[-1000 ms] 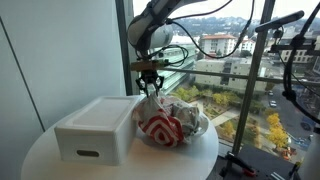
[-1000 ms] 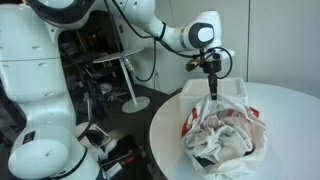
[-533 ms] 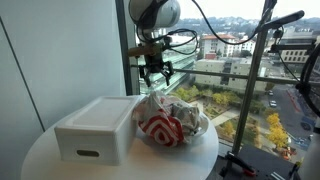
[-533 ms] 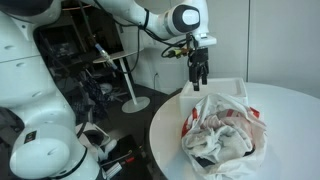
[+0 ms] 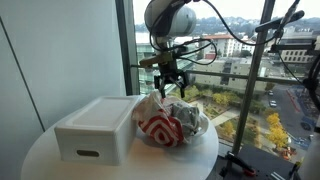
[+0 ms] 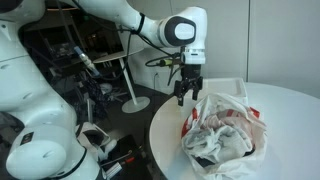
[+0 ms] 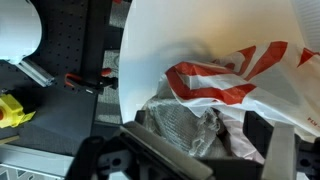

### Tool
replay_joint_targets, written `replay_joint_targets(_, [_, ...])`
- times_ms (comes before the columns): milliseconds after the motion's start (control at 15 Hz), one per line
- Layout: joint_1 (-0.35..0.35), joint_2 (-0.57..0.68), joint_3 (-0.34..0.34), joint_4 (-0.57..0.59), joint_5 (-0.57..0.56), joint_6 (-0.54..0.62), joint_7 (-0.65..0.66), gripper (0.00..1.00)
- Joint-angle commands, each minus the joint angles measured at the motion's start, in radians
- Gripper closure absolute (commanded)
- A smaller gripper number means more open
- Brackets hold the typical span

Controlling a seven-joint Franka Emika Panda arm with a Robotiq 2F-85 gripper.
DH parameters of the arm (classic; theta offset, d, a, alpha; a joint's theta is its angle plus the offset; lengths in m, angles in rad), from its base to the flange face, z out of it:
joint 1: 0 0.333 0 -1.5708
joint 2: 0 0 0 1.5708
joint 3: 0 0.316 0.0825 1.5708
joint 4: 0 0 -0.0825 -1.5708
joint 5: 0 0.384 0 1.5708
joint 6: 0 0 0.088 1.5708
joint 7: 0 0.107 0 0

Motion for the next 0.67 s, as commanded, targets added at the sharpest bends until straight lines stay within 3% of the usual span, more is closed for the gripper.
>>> replay_joint_targets(0, [-0.022,-0.001,0.015,-0.013,0.001,0.007,-0.003,0.00])
replay_joint_targets(333, [-0.025,0.011,0.019,-0.008,-0.038,0.018,0.016,0.00])
replay_joint_targets(600, [-0.069,0.000,-0.019,-0.051,-0.071,0.015,-0.012,0.00])
